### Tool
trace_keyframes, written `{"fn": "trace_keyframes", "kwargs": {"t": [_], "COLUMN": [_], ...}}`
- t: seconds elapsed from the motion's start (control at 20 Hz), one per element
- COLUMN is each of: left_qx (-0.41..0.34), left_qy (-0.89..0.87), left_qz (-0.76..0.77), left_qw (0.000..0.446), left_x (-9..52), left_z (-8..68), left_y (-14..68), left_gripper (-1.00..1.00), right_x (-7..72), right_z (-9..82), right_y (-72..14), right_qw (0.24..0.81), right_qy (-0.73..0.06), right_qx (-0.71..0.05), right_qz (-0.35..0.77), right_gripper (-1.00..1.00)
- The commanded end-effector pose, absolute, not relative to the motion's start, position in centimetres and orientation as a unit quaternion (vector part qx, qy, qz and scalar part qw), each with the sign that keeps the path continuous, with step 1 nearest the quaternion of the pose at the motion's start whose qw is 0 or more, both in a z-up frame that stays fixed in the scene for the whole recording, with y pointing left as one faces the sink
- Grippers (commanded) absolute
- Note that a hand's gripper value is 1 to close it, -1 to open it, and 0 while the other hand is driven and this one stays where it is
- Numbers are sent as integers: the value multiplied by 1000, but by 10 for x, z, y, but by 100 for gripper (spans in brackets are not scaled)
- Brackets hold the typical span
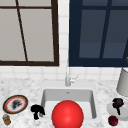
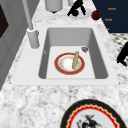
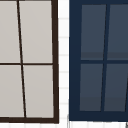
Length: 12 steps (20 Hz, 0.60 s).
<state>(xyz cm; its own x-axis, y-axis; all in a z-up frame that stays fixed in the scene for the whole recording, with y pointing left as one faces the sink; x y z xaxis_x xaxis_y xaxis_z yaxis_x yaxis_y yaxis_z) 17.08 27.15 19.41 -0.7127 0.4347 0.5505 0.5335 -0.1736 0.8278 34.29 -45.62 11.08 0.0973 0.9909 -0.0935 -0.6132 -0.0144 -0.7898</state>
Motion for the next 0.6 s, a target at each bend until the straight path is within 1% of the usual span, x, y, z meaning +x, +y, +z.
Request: {"fn": "trace_keyframes", "kwargs": {"t": [0.0, 0.05, 0.1, 0.3, 0.45, 0.55], "left_qx": [-377, -377, -377, -377, -377, -377], "left_qy": [-642, -642, -642, -642, -642, -642], "left_qz": [-667, -667, -667, -667, -667, -667], "left_qw": [37, 37, 37, 37, 37, 37], "left_x": [171, 171, 171, 171, 171, 171], "left_z": [194, 194, 194, 194, 194, 194], "left_y": [272, 272, 272, 272, 272, 272], "left_gripper": [0, 0, 0, 0, 0, 0], "right_x": [345, 344, 344, 353, 366, 363], "right_z": [101, 103, 106, 115, 119, 119], "right_y": [-456, -456, -456, -453, -446, -451], "right_qw": [623, 622, 607, 596, 603, 612], "right_qy": [-257, -258, -266, -303, -302, -320], "right_qx": [-344, -346, -354, -387, -416, -441], "right_qz": [653, 653, 660, 635, 610, 574], "right_gripper": [-100, 100, 100, 100, 100, 100]}}
